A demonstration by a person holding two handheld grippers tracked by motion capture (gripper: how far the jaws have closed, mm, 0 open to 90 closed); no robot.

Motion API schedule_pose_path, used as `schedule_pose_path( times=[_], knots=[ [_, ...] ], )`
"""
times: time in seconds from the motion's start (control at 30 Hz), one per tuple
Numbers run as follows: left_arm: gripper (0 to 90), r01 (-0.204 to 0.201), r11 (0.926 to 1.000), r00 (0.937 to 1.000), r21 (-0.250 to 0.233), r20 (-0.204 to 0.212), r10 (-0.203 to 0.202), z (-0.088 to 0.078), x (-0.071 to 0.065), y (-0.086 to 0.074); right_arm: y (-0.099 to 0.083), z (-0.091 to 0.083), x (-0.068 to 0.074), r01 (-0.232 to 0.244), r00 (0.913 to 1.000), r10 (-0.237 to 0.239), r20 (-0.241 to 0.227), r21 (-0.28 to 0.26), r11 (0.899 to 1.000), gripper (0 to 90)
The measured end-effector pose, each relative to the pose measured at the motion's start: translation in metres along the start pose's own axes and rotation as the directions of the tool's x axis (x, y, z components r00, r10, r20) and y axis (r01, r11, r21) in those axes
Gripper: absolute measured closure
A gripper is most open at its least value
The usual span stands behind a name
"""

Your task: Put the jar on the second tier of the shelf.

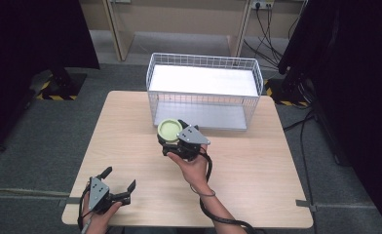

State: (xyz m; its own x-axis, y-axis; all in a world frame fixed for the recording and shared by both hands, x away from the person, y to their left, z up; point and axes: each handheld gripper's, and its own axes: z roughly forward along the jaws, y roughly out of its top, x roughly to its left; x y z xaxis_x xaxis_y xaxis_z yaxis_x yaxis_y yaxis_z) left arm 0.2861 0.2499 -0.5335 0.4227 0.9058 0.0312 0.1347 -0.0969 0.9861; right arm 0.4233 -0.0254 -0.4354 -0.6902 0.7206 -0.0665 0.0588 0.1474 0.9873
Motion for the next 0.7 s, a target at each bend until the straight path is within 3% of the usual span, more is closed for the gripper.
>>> schedule_pose_path(
  times=[0.7],
  knots=[
    [1.7,-0.001,1.0,1.0,-0.002,0.0,0.001,0.0,0.0,0.0,0.029,-0.008,-0.019,0.01,0.9986,-0.008,0.052,-0.045,0.999,11.6]
  ],
)
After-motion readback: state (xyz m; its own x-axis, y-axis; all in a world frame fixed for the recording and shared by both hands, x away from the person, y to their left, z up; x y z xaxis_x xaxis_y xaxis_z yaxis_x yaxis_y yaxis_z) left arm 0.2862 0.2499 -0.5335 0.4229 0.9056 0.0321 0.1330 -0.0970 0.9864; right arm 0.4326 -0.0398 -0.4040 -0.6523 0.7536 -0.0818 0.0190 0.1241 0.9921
